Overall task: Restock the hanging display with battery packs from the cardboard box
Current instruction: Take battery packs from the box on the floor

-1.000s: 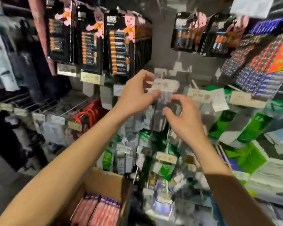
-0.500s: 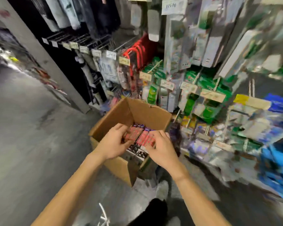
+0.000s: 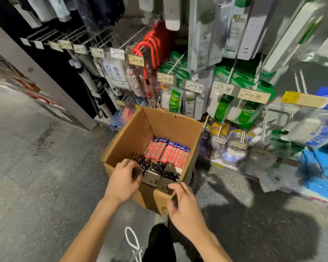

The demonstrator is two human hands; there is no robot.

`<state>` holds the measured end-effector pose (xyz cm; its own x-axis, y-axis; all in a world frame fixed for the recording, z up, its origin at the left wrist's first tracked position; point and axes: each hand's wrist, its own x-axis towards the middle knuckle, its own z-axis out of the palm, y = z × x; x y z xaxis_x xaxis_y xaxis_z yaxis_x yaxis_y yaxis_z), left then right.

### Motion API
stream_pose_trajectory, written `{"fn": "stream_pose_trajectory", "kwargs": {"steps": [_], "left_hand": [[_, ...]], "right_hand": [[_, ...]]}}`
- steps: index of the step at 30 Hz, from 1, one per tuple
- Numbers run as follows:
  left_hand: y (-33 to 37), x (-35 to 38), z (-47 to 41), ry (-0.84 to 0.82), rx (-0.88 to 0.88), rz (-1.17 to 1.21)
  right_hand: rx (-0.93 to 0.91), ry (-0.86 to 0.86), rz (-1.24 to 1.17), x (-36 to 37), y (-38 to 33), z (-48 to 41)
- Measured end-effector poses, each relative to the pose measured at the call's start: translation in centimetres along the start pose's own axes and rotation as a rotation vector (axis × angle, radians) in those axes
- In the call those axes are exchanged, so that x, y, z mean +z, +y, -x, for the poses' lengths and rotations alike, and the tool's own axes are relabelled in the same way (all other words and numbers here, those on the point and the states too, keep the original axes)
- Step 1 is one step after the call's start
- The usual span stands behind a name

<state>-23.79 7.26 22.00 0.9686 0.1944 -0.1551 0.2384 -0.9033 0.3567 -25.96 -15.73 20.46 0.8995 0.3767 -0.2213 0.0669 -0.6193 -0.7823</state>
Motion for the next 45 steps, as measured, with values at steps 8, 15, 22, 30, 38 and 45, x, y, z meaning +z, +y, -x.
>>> {"fn": "stream_pose_trajectory", "kwargs": {"steps": [8, 15, 22, 30, 38, 45], "left_hand": [[-6.5, 3.9, -13.0, -0.470, -0.065, -0.189], [-10.2, 10.8, -21.1, -0.781, 0.009, -0.397], [-11.3, 17.3, -22.4, -0.885, 0.028, -0.519], [-10.5, 18.4, -23.0, -0.800, 0.014, -0.578], [-11.9, 17.1, -23.7, -0.814, 0.118, -0.531], [-11.8, 12.4, -22.9, -0.663, 0.025, -0.356]], "right_hand": [[0.171, -0.168, 0.074, 5.0, -1.9, -9.2], [0.301, -0.325, 0.120, 9.6, -1.4, -14.2], [0.426, -0.245, 0.029, 11.0, 0.3, -15.2], [0.457, -0.049, -0.025, 10.5, 1.8, -14.9], [0.442, -0.017, -0.122, 10.1, 2.7, -15.9], [0.409, -0.015, -0.189, 9.0, 2.9, -15.1]]}}
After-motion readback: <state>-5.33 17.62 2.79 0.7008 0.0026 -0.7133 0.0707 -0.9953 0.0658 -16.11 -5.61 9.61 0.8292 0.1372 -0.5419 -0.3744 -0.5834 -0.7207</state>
